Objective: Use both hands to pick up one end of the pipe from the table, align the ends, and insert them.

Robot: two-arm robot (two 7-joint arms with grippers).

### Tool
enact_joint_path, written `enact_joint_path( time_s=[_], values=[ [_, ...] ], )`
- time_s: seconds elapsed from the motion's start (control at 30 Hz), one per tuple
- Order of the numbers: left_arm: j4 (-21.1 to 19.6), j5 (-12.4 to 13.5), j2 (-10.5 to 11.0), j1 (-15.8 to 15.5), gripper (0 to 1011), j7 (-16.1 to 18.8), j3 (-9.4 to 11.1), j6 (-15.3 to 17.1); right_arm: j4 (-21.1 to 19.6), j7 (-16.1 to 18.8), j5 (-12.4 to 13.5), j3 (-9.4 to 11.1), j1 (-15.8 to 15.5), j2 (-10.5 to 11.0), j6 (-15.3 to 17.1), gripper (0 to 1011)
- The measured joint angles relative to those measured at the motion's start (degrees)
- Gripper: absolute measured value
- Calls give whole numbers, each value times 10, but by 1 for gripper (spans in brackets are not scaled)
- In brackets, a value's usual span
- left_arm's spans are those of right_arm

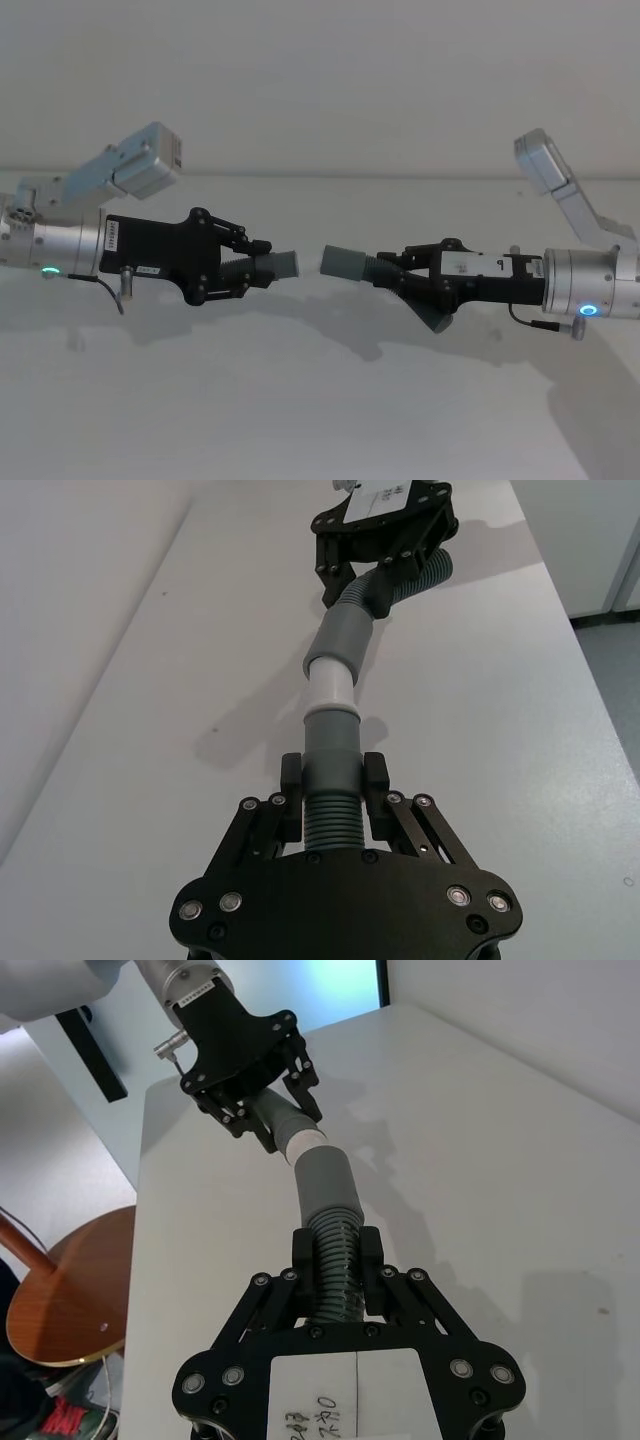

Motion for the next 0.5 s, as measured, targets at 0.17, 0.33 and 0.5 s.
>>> enact_joint_path(
  time_s=[0.17, 0.33, 0.5],
  values=[
    [0, -1, 0, 0, 351, 0, 1, 0, 2, 7, 3, -3, 2, 2, 0, 256],
    [-1, -1, 0, -1, 351, 0, 2, 0, 3, 12, 6, -6, 4, 3, 0, 256],
    [-1, -2, 1, -2, 351, -3, 3, 0, 3, 16, 9, -8, 5, 6, 0, 256]
  ],
)
